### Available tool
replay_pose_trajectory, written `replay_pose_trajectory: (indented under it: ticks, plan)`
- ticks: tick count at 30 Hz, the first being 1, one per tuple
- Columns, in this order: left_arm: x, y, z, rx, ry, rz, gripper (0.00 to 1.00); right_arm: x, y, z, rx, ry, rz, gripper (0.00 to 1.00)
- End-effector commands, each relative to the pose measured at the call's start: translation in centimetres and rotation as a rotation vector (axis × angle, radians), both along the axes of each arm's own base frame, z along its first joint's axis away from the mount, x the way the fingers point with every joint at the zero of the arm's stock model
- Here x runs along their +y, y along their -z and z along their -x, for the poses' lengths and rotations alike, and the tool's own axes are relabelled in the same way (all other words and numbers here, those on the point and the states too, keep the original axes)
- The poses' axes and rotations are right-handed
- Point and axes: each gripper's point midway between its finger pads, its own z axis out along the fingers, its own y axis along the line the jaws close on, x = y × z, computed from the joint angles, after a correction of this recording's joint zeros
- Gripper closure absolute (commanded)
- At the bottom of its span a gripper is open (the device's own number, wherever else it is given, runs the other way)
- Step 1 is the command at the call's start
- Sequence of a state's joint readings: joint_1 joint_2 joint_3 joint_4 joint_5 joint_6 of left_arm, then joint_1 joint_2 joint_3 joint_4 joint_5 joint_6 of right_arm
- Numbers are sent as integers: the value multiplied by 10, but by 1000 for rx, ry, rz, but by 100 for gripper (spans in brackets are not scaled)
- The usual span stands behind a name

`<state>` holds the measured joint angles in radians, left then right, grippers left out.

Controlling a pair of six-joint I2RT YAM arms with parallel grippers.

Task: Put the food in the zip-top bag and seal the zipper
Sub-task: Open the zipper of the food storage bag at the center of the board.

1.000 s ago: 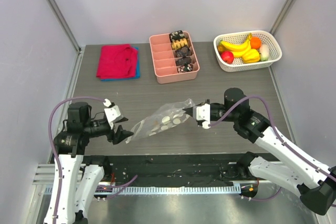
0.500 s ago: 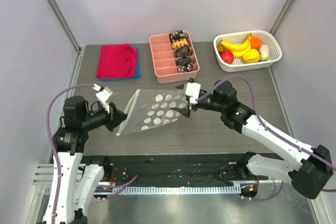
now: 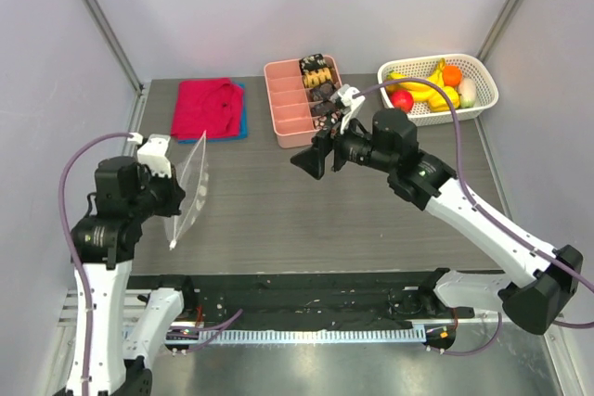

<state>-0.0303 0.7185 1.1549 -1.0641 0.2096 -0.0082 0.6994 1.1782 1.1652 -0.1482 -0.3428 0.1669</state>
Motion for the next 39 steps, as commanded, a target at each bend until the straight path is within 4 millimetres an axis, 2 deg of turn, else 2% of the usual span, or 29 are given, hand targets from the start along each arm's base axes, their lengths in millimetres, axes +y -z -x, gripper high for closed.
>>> replay_pose_trajectory:
  ticks: [1, 4, 5, 7, 8, 9, 11, 12, 16, 19, 24, 26, 27, 28, 33, 38, 39]
  plan:
    - [2, 28, -13, 157, -45, 10, 100, 16, 42, 12, 375, 21, -85, 12]
    - [-19, 39, -28, 185, -32, 90, 100, 20, 49, 13, 450, 36, -135, 12]
    - [-31, 46, -33, 206, -6, 94, 100, 21, 52, 12, 468, 45, -145, 12]
    - [-44, 52, -49, 184, -46, 117, 100, 24, 55, 11, 504, 53, -164, 12]
    - [-61, 58, -53, 198, -13, 115, 100, 26, 57, 11, 539, 60, -181, 12]
    - [-69, 60, -63, 185, -45, 140, 100, 27, 60, 10, 554, 64, -189, 12]
    - [-95, 67, -69, 214, -9, 163, 100, 32, 69, 9, 607, 67, -204, 12]
    - [-108, 64, -75, 216, 3, 224, 100, 33, 72, 9, 623, 70, -205, 12]
    - [-138, 55, -88, 219, 40, 280, 100, 40, 86, -3, 673, 105, -220, 15]
    - [-150, 48, -92, 206, 37, 306, 100, 43, 101, -14, 717, 164, -212, 22]
    - [-161, 55, -100, 247, 27, 323, 100, 53, 125, -31, 799, 228, -209, 30]
    - [-165, 54, -100, 249, 42, 339, 100, 59, 125, -37, 807, 226, -220, 30]
    - [-166, 55, -100, 255, 42, 340, 100, 63, 132, -39, 831, 226, -216, 32]
    - [-166, 56, -101, 259, 38, 341, 100, 67, 126, -41, 826, 215, -231, 32]
    - [-166, 59, -99, 268, 34, 351, 100, 74, 129, -44, 847, 203, -232, 35]
    - [-179, 53, -95, 293, 71, 417, 100, 79, 143, -46, 875, 219, -220, 38]
    - [-181, 51, -95, 292, 78, 428, 100, 83, 140, -45, 867, 206, -230, 44]
